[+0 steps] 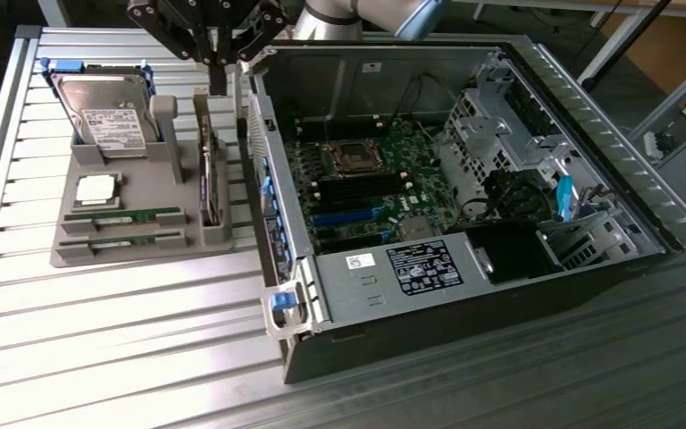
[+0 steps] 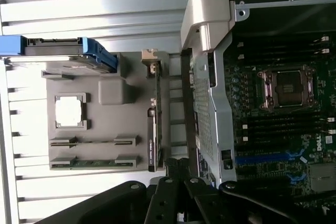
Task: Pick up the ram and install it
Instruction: 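Reach for the ram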
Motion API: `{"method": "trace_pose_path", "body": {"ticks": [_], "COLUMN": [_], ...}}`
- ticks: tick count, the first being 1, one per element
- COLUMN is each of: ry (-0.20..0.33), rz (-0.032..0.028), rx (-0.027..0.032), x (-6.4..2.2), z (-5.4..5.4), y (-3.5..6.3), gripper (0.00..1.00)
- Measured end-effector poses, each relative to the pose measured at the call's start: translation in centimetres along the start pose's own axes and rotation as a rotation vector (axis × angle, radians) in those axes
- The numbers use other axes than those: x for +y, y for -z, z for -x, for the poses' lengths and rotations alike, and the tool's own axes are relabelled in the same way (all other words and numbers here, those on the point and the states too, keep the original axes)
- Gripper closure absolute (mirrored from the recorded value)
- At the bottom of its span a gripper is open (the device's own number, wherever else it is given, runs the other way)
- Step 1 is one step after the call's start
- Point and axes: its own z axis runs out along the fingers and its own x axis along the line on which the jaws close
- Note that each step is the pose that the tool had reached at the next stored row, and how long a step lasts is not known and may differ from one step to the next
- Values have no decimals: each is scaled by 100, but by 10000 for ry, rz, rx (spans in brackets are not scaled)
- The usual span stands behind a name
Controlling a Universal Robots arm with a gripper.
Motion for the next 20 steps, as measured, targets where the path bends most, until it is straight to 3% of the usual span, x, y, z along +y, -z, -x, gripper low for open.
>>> {"method": "trace_pose_path", "body": {"ticks": [20], "ry": [0], "rz": [-1], "rx": [-1], "x": [-27], "z": [-354], "y": [10], "gripper": [91]}}
